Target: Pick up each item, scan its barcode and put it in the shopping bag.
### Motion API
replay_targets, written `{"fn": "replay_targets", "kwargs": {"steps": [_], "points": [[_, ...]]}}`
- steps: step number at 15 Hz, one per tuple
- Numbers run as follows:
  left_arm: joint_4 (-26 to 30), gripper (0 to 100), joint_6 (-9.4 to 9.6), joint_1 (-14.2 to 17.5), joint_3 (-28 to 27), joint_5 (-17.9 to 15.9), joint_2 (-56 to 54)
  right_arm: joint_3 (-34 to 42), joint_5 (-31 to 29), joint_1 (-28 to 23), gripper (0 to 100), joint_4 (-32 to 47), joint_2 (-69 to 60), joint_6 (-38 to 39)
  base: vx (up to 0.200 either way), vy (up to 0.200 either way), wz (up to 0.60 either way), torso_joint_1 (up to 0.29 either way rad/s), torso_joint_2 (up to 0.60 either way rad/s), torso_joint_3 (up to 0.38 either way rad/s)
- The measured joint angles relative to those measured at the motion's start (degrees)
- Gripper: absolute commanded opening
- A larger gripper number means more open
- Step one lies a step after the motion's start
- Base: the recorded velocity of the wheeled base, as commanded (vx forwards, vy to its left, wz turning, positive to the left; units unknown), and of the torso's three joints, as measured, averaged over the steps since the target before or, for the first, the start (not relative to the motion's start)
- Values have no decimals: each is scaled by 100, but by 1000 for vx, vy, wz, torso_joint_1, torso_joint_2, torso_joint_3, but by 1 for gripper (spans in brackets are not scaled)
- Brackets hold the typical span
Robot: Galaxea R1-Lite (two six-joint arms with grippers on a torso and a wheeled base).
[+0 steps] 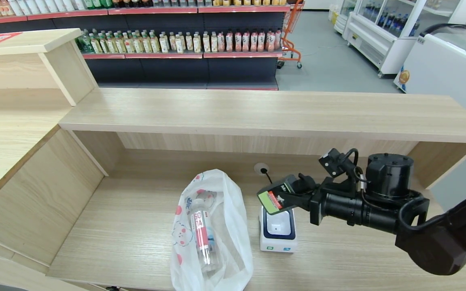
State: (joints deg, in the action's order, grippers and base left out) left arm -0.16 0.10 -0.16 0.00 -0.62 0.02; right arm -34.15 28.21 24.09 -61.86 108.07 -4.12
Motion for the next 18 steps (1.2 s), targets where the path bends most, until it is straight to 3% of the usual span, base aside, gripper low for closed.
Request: {"fn": "replay_targets", "kwargs": {"steps": [7,11,18], "points": [[0,100,0,0,0,2,0,129,-265,697,0,207,-495,-490,0,200,0,2,3,1],[0,100,-10,-6,0,2,0,278,-957,934,0,129,-388,-1000,0,0,0,0,0,0],[2,100,-10,-5,0,0,0,1386,-2375,1698,0,-842,-361,-1282,0,0,0,0,0,0]]}}
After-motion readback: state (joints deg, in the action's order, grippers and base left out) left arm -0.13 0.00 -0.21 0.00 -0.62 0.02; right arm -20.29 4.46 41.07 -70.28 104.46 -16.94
